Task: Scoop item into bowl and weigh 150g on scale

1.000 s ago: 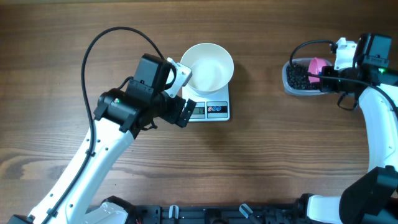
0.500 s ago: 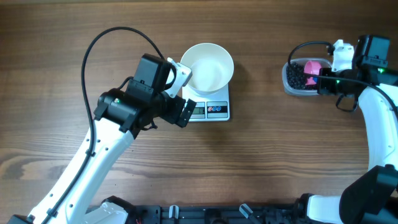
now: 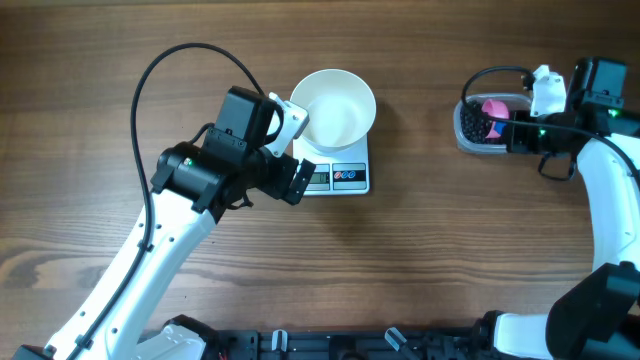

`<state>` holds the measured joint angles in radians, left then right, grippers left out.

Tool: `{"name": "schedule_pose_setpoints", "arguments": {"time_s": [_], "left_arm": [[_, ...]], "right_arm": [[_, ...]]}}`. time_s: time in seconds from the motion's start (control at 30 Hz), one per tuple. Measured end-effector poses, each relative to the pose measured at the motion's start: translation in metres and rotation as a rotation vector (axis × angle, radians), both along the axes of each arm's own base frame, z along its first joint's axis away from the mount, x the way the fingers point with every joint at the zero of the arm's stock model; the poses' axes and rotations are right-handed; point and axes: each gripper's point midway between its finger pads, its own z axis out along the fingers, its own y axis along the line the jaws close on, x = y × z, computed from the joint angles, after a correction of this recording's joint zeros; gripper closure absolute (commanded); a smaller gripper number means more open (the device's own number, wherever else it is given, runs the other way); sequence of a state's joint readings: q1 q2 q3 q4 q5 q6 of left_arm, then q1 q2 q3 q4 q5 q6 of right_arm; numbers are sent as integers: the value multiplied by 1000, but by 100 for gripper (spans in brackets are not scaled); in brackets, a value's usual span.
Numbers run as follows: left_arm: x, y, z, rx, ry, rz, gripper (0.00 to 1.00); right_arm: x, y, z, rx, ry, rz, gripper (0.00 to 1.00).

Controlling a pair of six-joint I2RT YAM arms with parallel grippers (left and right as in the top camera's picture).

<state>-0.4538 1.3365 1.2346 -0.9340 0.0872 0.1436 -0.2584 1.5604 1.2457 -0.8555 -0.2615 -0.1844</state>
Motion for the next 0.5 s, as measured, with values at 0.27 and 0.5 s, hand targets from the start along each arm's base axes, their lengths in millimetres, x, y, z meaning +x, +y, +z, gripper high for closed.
{"name": "schedule_pose_setpoints", "arguments": {"time_s": [0.27,0.5], "left_arm": [[0,0,0,0,0,0,0],[0,0,0,0,0,0,0]], "right_arm": [[-2,-5,-3,72,5,-21,96],[-2,-5,-9,212,11,-39,96]]}}
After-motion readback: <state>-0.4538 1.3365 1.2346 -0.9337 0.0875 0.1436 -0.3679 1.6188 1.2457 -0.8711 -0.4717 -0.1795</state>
